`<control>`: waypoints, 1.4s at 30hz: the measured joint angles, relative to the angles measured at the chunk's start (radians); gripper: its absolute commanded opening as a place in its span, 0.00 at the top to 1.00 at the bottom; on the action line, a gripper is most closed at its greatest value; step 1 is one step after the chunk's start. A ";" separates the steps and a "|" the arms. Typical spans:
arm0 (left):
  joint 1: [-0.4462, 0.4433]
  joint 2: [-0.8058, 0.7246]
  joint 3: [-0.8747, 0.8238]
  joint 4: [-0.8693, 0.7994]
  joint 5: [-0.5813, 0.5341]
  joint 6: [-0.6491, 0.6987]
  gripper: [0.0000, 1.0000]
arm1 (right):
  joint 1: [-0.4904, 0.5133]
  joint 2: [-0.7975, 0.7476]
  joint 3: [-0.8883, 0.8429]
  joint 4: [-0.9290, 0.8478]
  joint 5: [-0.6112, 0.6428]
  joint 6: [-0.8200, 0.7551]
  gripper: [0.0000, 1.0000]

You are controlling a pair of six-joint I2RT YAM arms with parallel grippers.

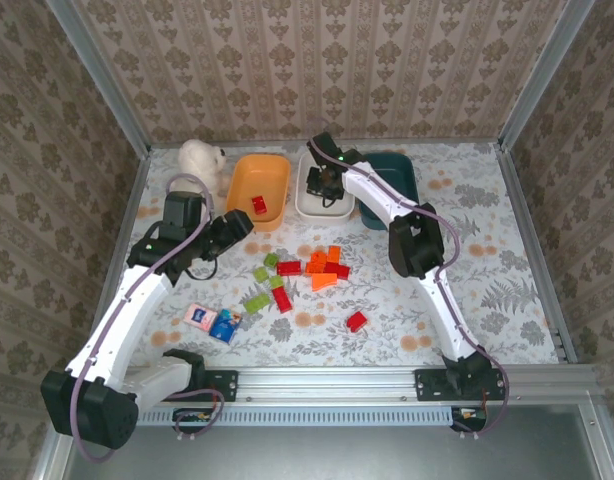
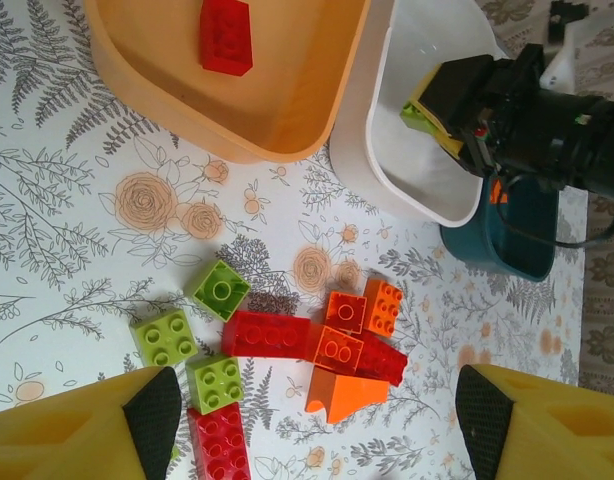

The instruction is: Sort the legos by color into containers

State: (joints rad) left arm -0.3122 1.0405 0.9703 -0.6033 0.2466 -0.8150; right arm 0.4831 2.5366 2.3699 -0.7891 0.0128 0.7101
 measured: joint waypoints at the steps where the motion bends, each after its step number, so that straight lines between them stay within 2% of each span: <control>1: 0.000 -0.002 -0.001 -0.002 0.000 0.001 0.24 | -0.003 0.014 0.010 -0.004 -0.007 0.000 0.69; 4: 0.000 -0.015 -0.004 -0.002 0.000 0.007 0.24 | -0.008 0.033 0.014 -0.013 -0.025 0.001 0.63; 8: 0.000 -0.037 -0.018 -0.017 0.000 0.013 0.25 | -0.008 0.036 0.018 -0.031 -0.047 0.002 0.50; 11: 0.000 -0.053 -0.032 -0.034 0.000 0.021 0.25 | -0.012 0.035 0.025 -0.031 -0.056 0.000 0.46; 17: 0.000 -0.076 -0.043 -0.062 0.000 0.028 0.25 | -0.016 -0.002 0.027 -0.050 -0.060 -0.018 0.44; 23: 0.000 -0.089 -0.047 -0.078 0.000 0.048 0.25 | -0.013 -0.215 -0.021 -0.046 -0.044 -0.077 0.44; 29: 0.000 -0.090 -0.047 -0.105 0.002 0.084 0.26 | 0.012 -0.575 -0.309 0.030 -0.016 -0.122 0.44; 36: -0.003 -0.087 -0.047 -0.112 0.014 0.133 0.28 | 0.122 -0.930 -0.738 0.108 0.027 -0.200 0.43; 42: -0.095 -0.058 -0.047 -0.116 0.020 0.193 0.30 | 0.198 -1.225 -1.073 0.110 0.026 -0.224 0.43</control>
State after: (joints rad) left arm -0.4072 0.9821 0.9230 -0.7189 0.2665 -0.6220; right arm 0.6811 1.3113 1.2972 -0.6792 0.0391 0.4862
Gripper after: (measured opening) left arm 0.711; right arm 0.569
